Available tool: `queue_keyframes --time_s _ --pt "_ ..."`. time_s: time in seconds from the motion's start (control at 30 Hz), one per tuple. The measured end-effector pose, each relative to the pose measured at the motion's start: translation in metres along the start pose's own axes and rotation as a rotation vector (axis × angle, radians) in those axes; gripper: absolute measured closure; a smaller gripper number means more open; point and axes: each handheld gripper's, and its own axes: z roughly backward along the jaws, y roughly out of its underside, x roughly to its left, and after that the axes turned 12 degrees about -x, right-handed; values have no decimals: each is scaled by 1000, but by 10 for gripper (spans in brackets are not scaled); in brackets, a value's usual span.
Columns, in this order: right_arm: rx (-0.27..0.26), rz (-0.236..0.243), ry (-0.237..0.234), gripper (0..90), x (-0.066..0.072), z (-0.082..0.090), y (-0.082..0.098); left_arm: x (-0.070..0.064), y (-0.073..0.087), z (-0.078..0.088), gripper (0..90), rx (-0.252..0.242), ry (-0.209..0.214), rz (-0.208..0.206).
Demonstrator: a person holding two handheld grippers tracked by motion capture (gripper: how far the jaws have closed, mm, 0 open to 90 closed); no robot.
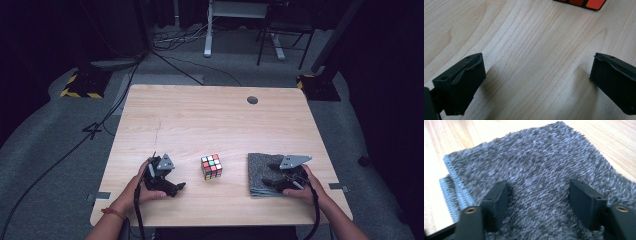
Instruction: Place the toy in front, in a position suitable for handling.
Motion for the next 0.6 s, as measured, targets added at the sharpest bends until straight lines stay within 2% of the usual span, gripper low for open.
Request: queue_keyframes --time_s 0.3,0.47,0.6 --pt "32 23 -56 624 7 2 -6 -2 -3 -3 5 9 5 -5" --pt "31 28 -54 719 9 2 -6 -4 -7 -9 4 0 36 -26" --pt "30 28 -53 742 9 1 -7 -7 -15 -20 2 1 62 -45"
